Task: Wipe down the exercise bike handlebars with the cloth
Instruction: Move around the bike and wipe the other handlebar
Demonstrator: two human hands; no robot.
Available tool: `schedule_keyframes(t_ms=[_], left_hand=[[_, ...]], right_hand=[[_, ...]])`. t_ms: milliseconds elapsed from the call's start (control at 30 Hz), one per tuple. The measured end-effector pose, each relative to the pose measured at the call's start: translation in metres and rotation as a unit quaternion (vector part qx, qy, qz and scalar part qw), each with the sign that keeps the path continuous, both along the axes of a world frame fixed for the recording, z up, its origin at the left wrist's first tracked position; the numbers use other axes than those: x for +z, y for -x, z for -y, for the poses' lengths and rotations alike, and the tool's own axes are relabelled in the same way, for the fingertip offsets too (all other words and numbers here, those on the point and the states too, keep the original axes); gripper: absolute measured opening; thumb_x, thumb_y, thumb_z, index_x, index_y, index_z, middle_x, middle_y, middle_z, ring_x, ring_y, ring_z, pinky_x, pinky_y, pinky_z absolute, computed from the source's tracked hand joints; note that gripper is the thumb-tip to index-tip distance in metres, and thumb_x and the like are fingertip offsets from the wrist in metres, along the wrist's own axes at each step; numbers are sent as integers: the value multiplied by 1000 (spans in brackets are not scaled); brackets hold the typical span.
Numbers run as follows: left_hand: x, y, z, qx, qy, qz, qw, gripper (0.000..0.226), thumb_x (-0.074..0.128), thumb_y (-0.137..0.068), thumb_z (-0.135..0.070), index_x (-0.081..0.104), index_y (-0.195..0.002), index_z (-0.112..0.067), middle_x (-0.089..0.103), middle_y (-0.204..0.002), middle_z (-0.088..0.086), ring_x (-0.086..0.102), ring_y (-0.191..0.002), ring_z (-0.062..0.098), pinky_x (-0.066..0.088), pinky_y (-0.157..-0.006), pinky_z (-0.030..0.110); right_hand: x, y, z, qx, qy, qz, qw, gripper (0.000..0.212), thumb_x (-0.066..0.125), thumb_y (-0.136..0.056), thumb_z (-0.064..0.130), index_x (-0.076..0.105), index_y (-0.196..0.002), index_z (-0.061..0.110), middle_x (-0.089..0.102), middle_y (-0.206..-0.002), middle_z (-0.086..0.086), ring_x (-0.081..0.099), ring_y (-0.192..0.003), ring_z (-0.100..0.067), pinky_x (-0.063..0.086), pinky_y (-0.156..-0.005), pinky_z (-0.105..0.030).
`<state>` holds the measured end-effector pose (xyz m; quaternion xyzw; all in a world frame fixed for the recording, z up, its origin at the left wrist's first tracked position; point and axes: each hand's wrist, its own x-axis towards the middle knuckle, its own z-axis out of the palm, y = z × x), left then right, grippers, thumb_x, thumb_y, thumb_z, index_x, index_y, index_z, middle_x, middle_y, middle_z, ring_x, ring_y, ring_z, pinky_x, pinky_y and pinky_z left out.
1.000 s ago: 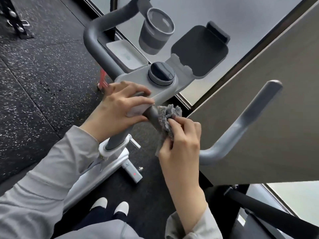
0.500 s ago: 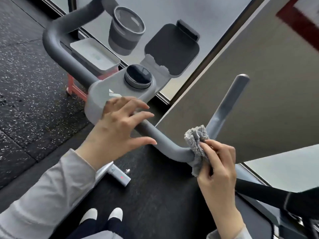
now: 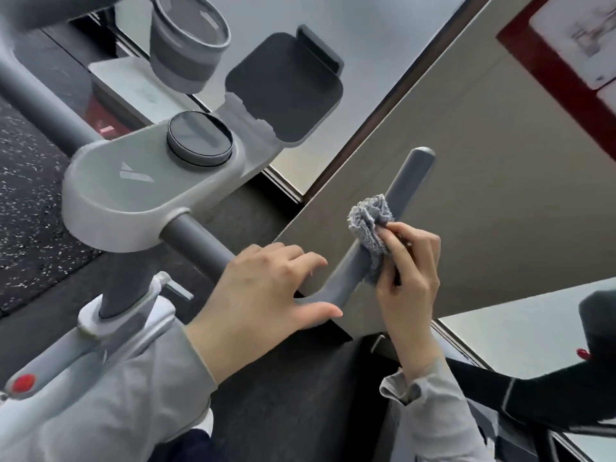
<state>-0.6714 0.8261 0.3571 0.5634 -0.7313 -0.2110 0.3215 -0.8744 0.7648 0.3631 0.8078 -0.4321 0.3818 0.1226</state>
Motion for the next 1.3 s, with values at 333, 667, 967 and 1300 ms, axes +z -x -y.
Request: schedule_keyframes(t_ms=[333,667,967,1300], left_hand=[[1,50,15,37,-39,-30,998,55,52,-77,-59,38,-128,-45,47,-100,-19,52,-86,2,35,-66,20],[-4,51,13,60,-45,-40,996,61,40,-67,-70,37,-125,-52,48,-96,-25,56,-80,1,50,-69,26],[-4,50,12,62,-44,-30,997,59,43,-66,-72,39,-123,-55,50,-97,-22,55,-80,-2,51,-67,25],[-1,49,10,58,-38,-48,996,59,49,-67,-67,44,-124,-52,54,-98,-22,56,-79,-3,55,-65,31]], right_hand=[[34,13,58,43,96,-53,993,30,40,-99,6,66,-106,-8,63,-106,-24,46,-98,-30,41,-91,-31],[129,17,135,119,-232,7,965,35,47,-81,-9,70,-101,8,66,-95,-2,61,-93,-13,48,-81,-21],[67,48,119,143,-369,315,862,32,51,-90,-2,64,-116,9,70,-109,-12,66,-103,-23,51,-93,-39],[55,22,121,146,-309,461,819,33,48,-86,1,69,-107,16,74,-94,3,68,-94,-13,53,-82,-25]])
